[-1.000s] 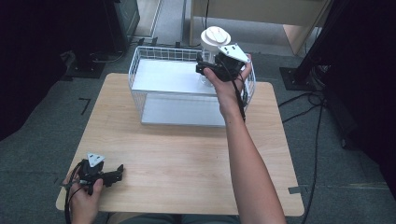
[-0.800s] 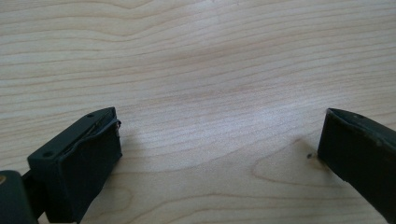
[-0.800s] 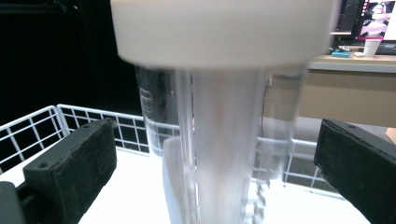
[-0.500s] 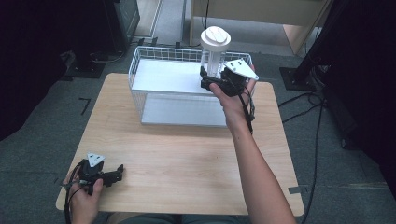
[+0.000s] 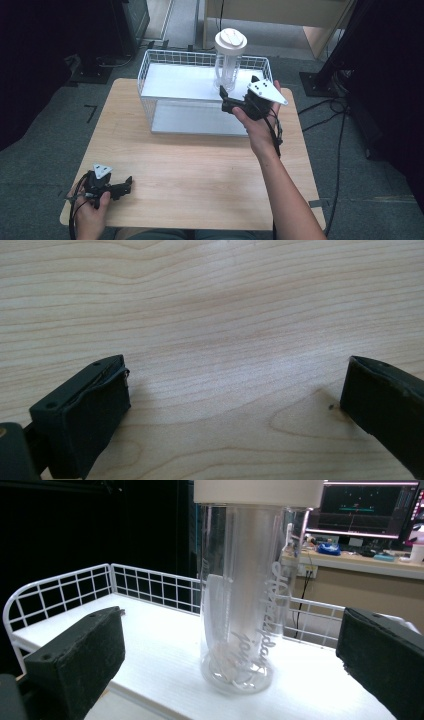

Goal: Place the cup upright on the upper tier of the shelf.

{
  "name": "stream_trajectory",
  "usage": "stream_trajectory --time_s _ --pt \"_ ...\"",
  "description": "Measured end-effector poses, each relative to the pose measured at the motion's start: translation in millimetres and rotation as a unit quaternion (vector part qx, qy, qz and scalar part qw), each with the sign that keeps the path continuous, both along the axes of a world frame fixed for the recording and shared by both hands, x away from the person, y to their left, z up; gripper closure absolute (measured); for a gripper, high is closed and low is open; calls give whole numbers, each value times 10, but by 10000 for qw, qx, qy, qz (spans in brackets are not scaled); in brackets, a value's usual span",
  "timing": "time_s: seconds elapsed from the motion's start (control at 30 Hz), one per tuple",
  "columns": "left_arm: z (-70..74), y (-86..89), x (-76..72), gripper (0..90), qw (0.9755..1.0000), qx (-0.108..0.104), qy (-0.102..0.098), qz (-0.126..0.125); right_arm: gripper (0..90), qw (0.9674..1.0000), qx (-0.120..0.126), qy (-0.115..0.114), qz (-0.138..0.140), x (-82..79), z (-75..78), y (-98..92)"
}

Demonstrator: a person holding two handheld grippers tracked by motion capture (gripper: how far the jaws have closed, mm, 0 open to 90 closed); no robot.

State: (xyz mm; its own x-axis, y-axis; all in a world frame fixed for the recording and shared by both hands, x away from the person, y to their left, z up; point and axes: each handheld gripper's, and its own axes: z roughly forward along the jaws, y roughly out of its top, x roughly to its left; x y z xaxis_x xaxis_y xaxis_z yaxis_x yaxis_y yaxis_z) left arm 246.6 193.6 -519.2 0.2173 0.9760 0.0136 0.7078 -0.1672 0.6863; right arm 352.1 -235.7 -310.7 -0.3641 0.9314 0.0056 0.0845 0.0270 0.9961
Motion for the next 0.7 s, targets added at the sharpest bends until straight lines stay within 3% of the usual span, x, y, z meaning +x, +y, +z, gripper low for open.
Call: stream_trajectory --time_s 0.43,0.5,0.7 --pt "0 0 0 0 10000 1 2 -1 0 9999 56 -38 133 -342 -160 -283" --pt "0 0 0 0 10000 1 3 -1 0 9999 -52 -55 74 -394 -244 -370" --pt "1 0 0 0 10000 1 6 -2 0 9999 7 75 -91 -452 -434 -598"
